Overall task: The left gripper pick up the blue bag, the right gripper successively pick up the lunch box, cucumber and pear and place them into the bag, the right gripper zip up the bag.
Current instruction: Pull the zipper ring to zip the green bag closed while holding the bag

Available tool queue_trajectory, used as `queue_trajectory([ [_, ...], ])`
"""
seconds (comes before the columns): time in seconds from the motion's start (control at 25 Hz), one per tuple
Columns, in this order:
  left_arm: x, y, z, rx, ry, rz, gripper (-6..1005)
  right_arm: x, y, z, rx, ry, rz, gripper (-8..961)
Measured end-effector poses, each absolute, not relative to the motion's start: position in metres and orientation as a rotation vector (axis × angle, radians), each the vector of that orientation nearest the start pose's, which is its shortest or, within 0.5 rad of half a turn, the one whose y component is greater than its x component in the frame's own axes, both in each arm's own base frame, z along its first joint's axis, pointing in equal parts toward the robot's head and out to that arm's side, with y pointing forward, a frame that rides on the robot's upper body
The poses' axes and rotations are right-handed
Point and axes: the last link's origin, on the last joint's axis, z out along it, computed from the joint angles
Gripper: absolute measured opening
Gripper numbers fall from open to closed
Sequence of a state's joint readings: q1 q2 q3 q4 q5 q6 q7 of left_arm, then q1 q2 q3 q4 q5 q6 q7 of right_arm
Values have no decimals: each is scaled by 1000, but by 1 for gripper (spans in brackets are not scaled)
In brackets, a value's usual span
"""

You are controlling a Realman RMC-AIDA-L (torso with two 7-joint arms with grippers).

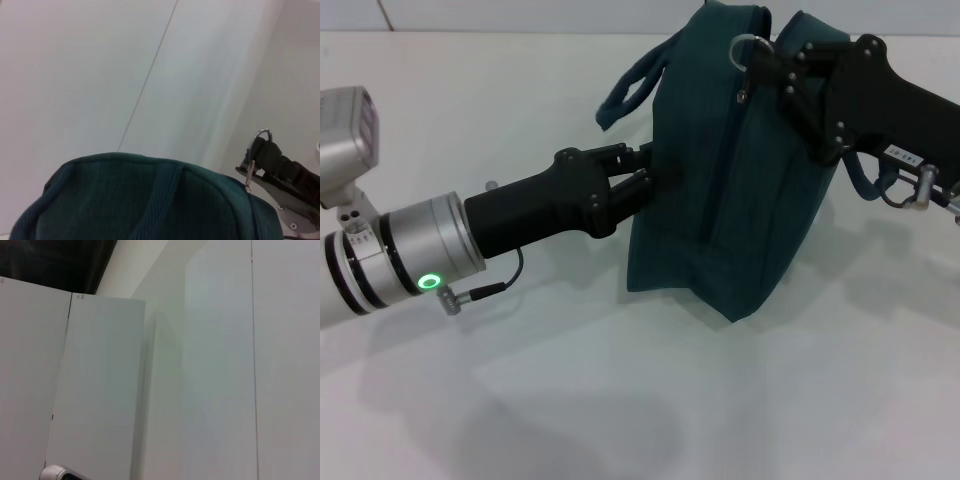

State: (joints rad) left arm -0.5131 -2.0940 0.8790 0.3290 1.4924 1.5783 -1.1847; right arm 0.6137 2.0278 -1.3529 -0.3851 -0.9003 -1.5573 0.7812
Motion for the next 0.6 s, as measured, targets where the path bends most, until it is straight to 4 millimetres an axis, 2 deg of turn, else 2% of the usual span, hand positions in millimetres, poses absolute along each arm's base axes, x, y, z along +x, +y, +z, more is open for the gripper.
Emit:
queue_trajectory([
  [0.16, -237, 310, -37, -2532, -699, -1242, 274, 175, 347, -11, -2404, -31, 1324, 15],
  [0.36, -236, 311, -37, -2540, -688, -1235, 155, 175, 348, -10, -2392, -29, 1328, 15],
  [0.6, -236, 307, -42, -2596, -657, -1198, 107, 174, 352, -5, -2350, -15, 1345, 15],
])
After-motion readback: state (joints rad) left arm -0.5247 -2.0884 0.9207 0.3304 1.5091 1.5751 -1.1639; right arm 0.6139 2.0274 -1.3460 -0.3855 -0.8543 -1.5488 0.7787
